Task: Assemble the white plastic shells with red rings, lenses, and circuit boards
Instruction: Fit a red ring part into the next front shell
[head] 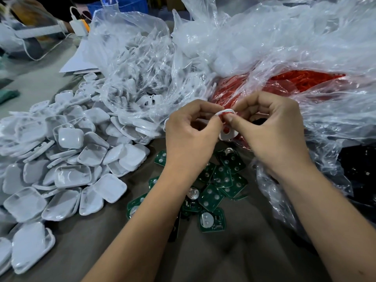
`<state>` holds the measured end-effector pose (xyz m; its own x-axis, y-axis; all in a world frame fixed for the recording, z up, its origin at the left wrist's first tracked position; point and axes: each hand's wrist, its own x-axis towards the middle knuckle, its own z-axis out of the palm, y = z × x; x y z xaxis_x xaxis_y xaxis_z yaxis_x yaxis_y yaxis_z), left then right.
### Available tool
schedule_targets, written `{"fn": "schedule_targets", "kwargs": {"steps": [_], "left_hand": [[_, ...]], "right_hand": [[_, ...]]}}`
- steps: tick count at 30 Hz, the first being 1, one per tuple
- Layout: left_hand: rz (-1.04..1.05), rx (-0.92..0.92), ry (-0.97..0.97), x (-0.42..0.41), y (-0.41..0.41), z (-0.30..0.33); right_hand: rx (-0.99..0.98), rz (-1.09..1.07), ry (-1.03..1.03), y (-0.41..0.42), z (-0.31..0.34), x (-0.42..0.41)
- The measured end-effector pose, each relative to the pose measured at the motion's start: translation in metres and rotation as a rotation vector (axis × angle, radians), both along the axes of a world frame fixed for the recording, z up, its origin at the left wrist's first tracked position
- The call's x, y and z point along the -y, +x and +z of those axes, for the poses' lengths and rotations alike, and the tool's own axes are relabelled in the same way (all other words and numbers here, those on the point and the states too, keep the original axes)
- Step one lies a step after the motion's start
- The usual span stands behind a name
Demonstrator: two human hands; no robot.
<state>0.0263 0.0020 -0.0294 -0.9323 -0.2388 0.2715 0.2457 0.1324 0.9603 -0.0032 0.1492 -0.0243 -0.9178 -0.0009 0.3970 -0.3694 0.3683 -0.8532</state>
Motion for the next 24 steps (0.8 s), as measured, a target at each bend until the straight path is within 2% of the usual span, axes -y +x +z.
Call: {"fn": "schedule_targets", "kwargs": {"steps": [6, 12, 17, 24], "left_hand": [[0.001, 0.034, 0.113, 0.004, -0.004, -0.004], [-0.026, 0.073, 0.225, 0.007, -0.006, -0.003], [-0.085, 0.134, 0.329, 0.009, -0.006, 0.000], [-0.145, 0.143, 0.315, 0.012, -0.005, -0.002]], "right_hand": [[-0.074, -0.028, 0.031, 0.002, 0.000, 0.002], [-0.150, 0.048, 0.189, 0.006, 0.002, 0.004], [-0.076, 0.111, 0.117, 0.005, 0.004, 0.002], [0.052, 0.162, -0.029, -0.001, 0.003, -0.004]]}}
